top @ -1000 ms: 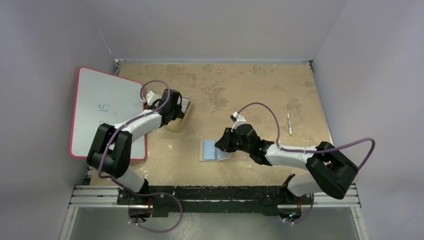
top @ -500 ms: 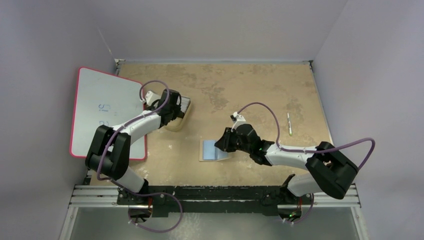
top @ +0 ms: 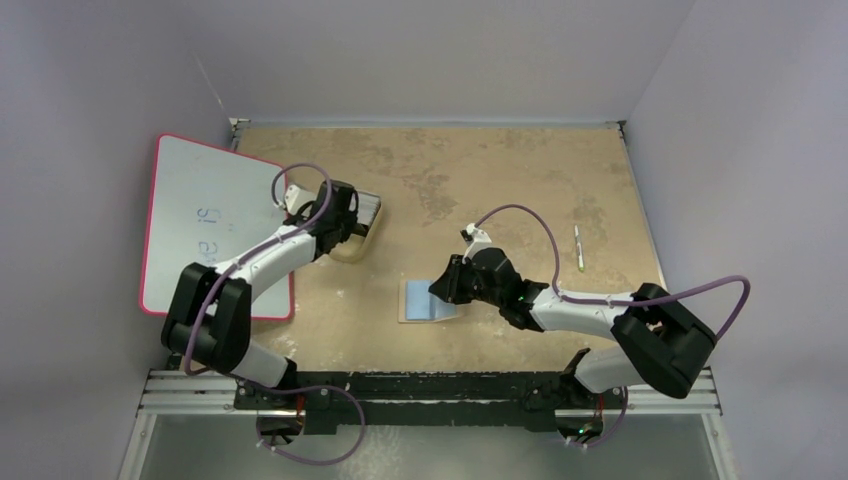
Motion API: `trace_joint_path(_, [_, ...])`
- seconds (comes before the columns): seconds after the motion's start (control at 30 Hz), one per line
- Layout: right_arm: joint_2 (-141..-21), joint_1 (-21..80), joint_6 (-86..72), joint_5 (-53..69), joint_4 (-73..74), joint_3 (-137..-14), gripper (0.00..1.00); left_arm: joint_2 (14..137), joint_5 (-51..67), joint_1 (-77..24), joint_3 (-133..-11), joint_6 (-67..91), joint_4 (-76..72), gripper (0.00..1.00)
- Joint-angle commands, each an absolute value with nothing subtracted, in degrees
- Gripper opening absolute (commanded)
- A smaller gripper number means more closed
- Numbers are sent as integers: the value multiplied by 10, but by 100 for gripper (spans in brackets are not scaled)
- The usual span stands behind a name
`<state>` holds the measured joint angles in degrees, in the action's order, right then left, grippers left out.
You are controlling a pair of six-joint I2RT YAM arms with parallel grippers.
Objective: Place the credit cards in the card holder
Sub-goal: Pick up the credit card from the storage box.
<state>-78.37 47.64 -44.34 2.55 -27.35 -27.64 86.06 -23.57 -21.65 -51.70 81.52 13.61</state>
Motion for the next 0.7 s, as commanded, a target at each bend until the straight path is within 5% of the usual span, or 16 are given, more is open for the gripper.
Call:
trace_joint_path(0.0, [-778,478,-439,27,-302,-270,22,825,-240,-214,-506,849,143,0])
trace_joint_path(0.67, [-755,478,-463,42,-300,-249,22,680,-107,-217,-438,680,164,0])
